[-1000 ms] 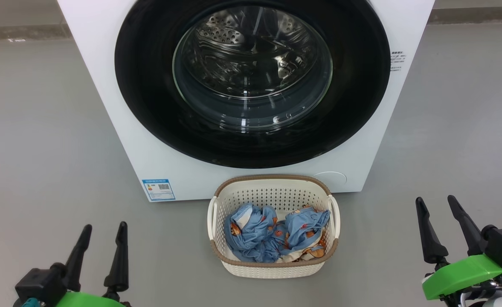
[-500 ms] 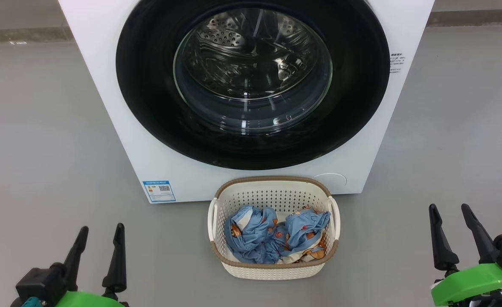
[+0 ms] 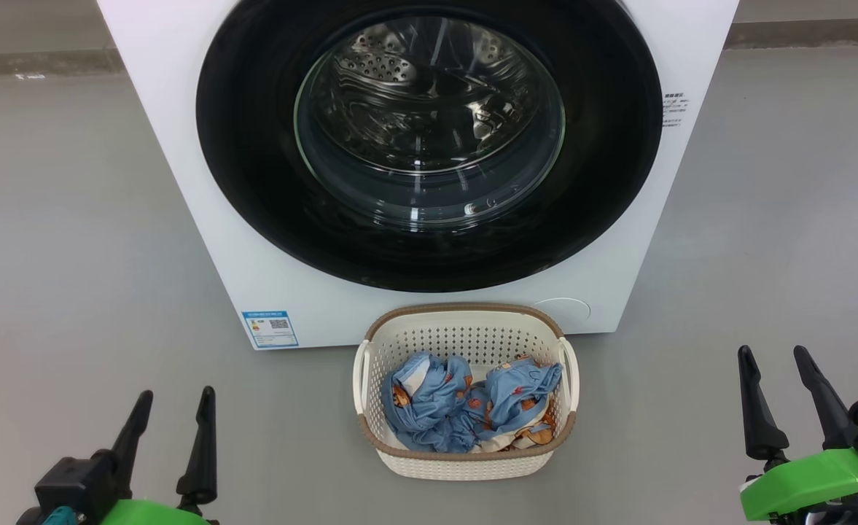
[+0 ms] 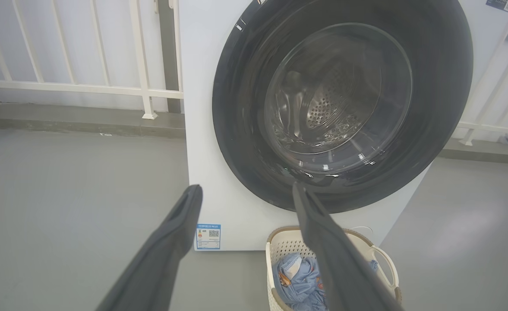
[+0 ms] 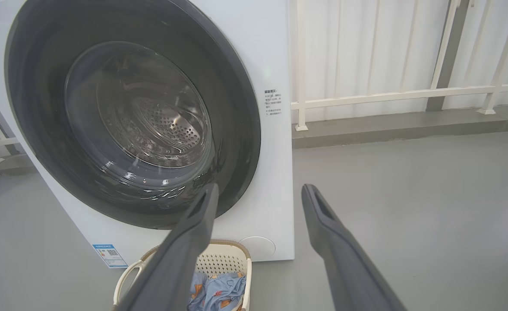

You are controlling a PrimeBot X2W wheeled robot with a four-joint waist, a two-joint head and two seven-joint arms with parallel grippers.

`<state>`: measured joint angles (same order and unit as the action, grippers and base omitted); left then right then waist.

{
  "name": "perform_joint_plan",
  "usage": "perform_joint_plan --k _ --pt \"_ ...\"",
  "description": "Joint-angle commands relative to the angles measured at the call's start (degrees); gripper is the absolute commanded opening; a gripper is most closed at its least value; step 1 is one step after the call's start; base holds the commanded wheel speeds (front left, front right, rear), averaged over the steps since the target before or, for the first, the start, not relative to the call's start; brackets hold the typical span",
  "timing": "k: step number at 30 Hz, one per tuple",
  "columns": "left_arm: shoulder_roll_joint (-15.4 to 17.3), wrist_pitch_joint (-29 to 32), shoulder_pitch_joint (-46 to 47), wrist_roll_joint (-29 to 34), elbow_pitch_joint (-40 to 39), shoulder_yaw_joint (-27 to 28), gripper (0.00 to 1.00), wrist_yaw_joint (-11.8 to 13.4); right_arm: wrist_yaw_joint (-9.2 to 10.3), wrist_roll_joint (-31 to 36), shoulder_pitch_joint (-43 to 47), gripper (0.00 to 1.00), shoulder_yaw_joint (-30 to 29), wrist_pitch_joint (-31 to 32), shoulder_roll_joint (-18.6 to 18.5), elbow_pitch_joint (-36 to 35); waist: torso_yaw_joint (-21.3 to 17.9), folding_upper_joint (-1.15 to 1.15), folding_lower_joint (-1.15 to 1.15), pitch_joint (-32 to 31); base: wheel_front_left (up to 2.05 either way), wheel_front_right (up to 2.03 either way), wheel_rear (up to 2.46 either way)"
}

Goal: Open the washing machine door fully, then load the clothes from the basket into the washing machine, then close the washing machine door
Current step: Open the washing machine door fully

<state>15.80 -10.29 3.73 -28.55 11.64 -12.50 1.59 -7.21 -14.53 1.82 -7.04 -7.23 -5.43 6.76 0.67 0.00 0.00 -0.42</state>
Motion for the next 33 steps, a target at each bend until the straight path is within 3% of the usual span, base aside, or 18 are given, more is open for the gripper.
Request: perform_joint_plan --k 1,33 --pt "1.69 -0.45 2.51 0.61 -1.16 1.96 1.0 0.38 -0.28 -0.36 -1.39 1.0 1.36 -0.53 -0.85 -1.71 -0.04 0.0 0.0 0.04 0.52 0.52 -1.05" --pt "1.78 -1.28 2.74 -2.02 -2.39 2.45 1.0 0.71 -0.28 -0.52 -2.2 1.0 1.71 -0.58 -1.03 -1.74 -0.3 0.0 0.0 0.86 1.1 1.1 -2.2"
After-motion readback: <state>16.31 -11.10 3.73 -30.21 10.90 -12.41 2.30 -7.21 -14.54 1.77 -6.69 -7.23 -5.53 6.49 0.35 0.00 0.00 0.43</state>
